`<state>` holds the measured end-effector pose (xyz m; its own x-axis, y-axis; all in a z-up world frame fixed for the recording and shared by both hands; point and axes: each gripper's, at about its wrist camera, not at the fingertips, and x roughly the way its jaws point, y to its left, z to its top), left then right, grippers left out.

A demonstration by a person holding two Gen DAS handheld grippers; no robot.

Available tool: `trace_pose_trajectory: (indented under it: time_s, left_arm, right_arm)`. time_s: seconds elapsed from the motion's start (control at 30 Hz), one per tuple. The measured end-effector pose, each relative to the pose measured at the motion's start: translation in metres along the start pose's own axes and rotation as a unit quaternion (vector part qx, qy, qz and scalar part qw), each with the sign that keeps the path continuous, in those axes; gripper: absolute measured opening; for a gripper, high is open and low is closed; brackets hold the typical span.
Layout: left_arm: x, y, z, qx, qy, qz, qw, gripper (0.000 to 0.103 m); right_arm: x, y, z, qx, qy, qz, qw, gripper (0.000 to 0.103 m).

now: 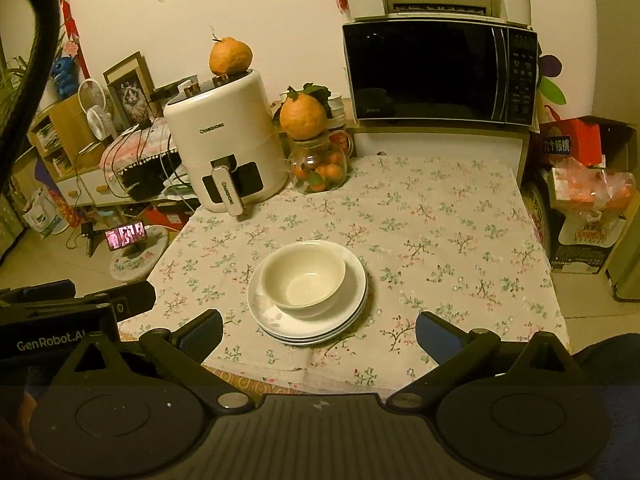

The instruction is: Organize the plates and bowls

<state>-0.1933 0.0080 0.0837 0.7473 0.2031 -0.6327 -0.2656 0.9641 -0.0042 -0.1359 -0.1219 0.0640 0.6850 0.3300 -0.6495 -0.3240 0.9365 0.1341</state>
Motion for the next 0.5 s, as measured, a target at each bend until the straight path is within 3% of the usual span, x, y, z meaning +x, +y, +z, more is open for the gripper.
trace_pose_trajectory:
  time_s: [0.5]
  left_arm:
    - [0.0023,0.0004,0.0002,0.002,0.004,-0.002,1.0000,0.103]
  right_arm:
    - [0.0011,-0.0016,0.0002,0.006,0.001,0.003,1.000,0.101]
